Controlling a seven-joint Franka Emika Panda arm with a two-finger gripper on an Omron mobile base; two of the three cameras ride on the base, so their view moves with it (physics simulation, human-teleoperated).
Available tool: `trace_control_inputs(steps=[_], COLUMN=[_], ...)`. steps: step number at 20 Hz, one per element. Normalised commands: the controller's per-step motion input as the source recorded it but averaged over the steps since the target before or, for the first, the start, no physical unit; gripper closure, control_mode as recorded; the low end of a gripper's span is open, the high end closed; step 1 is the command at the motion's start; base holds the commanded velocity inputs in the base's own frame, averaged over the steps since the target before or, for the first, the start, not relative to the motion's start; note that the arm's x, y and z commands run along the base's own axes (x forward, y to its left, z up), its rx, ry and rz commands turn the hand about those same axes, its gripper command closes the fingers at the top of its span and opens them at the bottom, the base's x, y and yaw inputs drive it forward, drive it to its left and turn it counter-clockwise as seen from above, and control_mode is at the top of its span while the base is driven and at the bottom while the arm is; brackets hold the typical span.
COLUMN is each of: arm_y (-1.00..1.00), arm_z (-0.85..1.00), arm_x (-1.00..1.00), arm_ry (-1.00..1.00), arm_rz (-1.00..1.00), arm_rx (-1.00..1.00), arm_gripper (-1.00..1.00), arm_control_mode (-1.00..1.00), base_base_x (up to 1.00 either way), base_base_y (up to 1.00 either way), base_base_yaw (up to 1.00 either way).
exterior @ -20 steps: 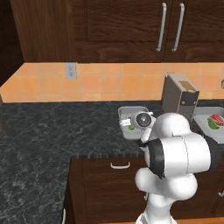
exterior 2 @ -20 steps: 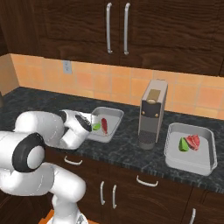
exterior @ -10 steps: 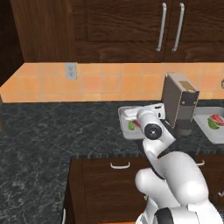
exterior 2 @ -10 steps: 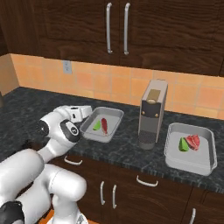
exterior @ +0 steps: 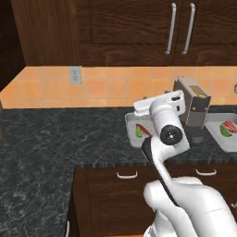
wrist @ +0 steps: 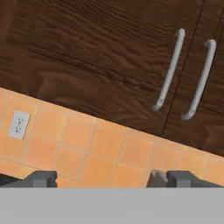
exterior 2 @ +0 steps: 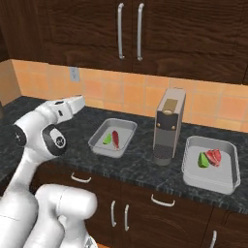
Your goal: Place one lemon wedge and one steak in each tupperware on the nearby counter, to pack two identical lunches.
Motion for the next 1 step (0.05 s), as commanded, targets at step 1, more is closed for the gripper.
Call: trace_control_inputs(steps=[1], arm_y=[0.47], arm_z=[1.00], arm_x=[-0.85], arm_ry=[-0.24], arm_rz=[0.00], arm_rx=[-0.18], arm_gripper=[-1.00], arm_control_mode=[-1.00], base_base_x=[0.00], base_base_y=[0.00], base_base_yaw=[0.00])
